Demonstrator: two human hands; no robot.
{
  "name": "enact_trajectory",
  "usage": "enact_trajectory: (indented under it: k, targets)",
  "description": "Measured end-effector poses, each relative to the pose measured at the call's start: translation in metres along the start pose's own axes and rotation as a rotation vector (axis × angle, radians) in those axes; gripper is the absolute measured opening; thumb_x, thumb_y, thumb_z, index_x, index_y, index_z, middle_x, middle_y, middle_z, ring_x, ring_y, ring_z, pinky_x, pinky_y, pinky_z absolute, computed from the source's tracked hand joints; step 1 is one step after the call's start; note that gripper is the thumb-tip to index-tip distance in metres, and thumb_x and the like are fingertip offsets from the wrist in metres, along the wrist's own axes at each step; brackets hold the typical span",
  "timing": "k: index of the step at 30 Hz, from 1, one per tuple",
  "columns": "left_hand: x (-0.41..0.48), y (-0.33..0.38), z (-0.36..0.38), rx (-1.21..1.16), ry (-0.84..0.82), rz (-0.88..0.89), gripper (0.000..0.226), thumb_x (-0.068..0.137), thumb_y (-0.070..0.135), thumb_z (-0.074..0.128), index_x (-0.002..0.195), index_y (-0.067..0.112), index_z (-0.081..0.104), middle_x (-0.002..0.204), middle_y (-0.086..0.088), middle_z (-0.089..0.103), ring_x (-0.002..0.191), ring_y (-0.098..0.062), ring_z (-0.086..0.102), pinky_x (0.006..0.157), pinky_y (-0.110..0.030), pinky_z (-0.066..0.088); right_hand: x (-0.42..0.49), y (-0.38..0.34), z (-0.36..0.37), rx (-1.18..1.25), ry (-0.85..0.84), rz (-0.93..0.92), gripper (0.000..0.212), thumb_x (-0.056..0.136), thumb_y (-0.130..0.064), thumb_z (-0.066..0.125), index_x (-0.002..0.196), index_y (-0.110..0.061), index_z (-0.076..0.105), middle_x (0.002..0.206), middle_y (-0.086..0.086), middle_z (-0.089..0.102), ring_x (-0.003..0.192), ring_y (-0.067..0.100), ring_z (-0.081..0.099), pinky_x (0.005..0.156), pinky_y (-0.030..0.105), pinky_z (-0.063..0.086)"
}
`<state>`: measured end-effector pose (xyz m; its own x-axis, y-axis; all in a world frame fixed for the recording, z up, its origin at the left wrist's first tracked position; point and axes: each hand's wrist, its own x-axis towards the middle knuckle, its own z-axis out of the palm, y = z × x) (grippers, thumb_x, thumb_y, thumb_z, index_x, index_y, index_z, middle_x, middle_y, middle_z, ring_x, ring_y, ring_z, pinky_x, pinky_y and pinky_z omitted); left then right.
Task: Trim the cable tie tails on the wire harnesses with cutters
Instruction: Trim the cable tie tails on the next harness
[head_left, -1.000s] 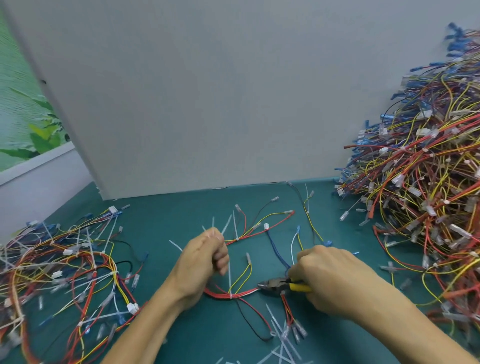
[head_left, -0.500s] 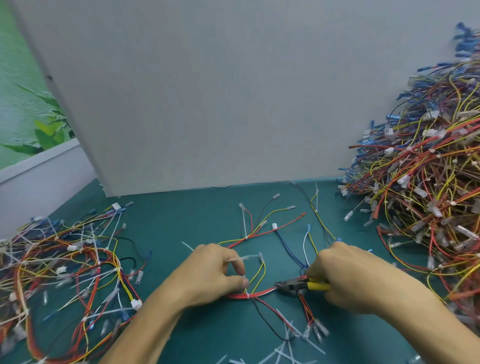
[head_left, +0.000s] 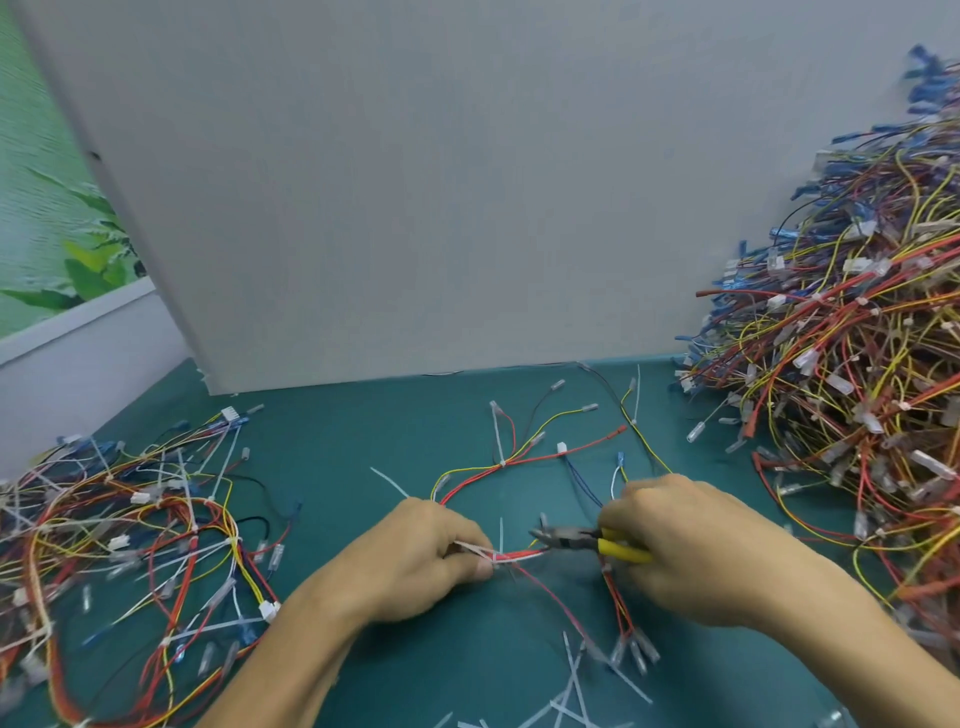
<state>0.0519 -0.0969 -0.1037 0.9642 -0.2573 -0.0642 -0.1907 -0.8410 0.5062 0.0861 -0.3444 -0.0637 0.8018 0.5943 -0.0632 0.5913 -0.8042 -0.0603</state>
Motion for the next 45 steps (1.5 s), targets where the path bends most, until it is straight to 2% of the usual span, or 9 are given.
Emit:
enact_trajectory:
  k: [3, 6, 11, 17, 19, 25, 32, 39, 45]
  targets:
    - [0.001, 0.001, -0.002, -0.098, 0.012, -0.024, 0.012, 0.09, 0.03, 0.062, 0.081, 0.027, 0.069, 0.065, 0.011, 0.059, 0.062, -0.003, 0.048, 0.061, -0.019, 0.039, 0.003, -0.012, 0.005, 0.254, 0.141, -0.037, 0.011, 0.088, -0.036, 0.055, 0.093, -0.027, 0.052, 0.095, -0.011, 0.047, 0.091, 0.014, 0.05, 0.075, 0.03, 0.041]
    - [0.001, 0.004, -0.004, -0.111, 0.009, -0.016, 0.016, 0.09, 0.028, 0.063, 0.073, 0.027, 0.065, 0.057, 0.012, 0.05, 0.057, -0.003, 0.043, 0.055, -0.017, 0.033, 0.007, -0.033, 0.018, 0.531, 0.202, -0.009, 0.022, 0.08, -0.04, 0.07, 0.089, -0.03, 0.052, 0.078, -0.019, 0.054, 0.072, 0.0, 0.047, 0.063, 0.015, 0.036]
    - [0.0, 0.008, -0.003, -0.151, 0.029, 0.04, 0.01, 0.086, 0.031, 0.063, 0.077, 0.027, 0.066, 0.058, 0.005, 0.049, 0.056, -0.006, 0.04, 0.056, -0.025, 0.033, 0.011, -0.05, 0.037, 0.721, 0.265, 0.12, 0.022, 0.08, -0.035, 0.071, 0.08, -0.023, 0.052, 0.077, -0.006, 0.064, 0.073, 0.012, 0.053, 0.068, 0.026, 0.045]
    - [-0.001, 0.014, 0.001, -0.009, 0.26, 0.221, 0.027, 0.075, 0.021, 0.073, 0.101, 0.029, 0.069, 0.089, 0.015, 0.069, 0.073, 0.003, 0.056, 0.07, -0.008, 0.041, 0.015, -0.043, 0.038, 0.869, 0.218, 0.202, 0.016, 0.083, -0.025, 0.071, 0.083, -0.019, 0.057, 0.077, -0.002, 0.063, 0.075, 0.019, 0.056, 0.074, 0.034, 0.047]
    - [-0.001, 0.017, 0.003, 0.12, 0.361, 0.34, 0.03, 0.074, 0.019, 0.073, 0.104, 0.023, 0.069, 0.094, 0.015, 0.07, 0.078, 0.001, 0.059, 0.075, -0.014, 0.046, 0.016, -0.04, 0.037, 1.004, 0.18, 0.241, 0.014, 0.082, -0.021, 0.073, 0.085, -0.017, 0.059, 0.077, 0.0, 0.064, 0.071, 0.016, 0.055, 0.073, 0.034, 0.047]
    - [0.005, 0.023, 0.013, 0.315, 0.553, 0.562, 0.016, 0.071, 0.015, 0.08, 0.086, 0.014, 0.074, 0.063, 0.004, 0.057, 0.056, -0.019, 0.053, 0.049, -0.026, 0.045, 0.018, -0.034, 0.032, 1.289, 0.101, 0.308, 0.014, 0.082, -0.006, 0.072, 0.087, -0.011, 0.059, 0.079, 0.01, 0.065, 0.044, -0.002, 0.046, 0.046, 0.009, 0.033]
    - [0.002, 0.018, 0.013, 0.111, 0.455, 0.487, 0.019, 0.086, 0.032, 0.065, 0.091, 0.017, 0.076, 0.063, 0.001, 0.053, 0.055, -0.017, 0.049, 0.051, -0.021, 0.04, 0.018, -0.033, 0.032, 1.26, 0.048, 0.337, 0.016, 0.079, -0.008, 0.075, 0.085, -0.012, 0.06, 0.058, -0.005, 0.056, 0.044, 0.002, 0.046, 0.047, 0.013, 0.034]
    - [0.006, 0.011, 0.019, -0.1, 0.189, 0.222, 0.019, 0.086, 0.032, 0.061, 0.072, 0.019, 0.067, 0.061, 0.009, 0.054, 0.06, -0.006, 0.048, 0.057, -0.018, 0.035, 0.014, -0.036, 0.032, 0.946, 0.009, 0.28, 0.021, 0.074, -0.027, 0.078, 0.085, -0.019, 0.062, 0.085, 0.005, 0.069, 0.081, 0.023, 0.063, 0.082, 0.04, 0.051]
    - [0.003, 0.011, 0.019, -0.259, 0.035, 0.1, 0.008, 0.084, 0.036, 0.061, 0.081, 0.029, 0.064, 0.058, 0.007, 0.046, 0.054, -0.008, 0.036, 0.055, -0.025, 0.031, 0.009, -0.02, 0.015, 0.546, 0.047, 0.208, 0.03, 0.08, -0.047, 0.066, 0.095, -0.023, 0.056, 0.088, -0.001, 0.063, 0.086, 0.021, 0.058, 0.075, 0.035, 0.046]
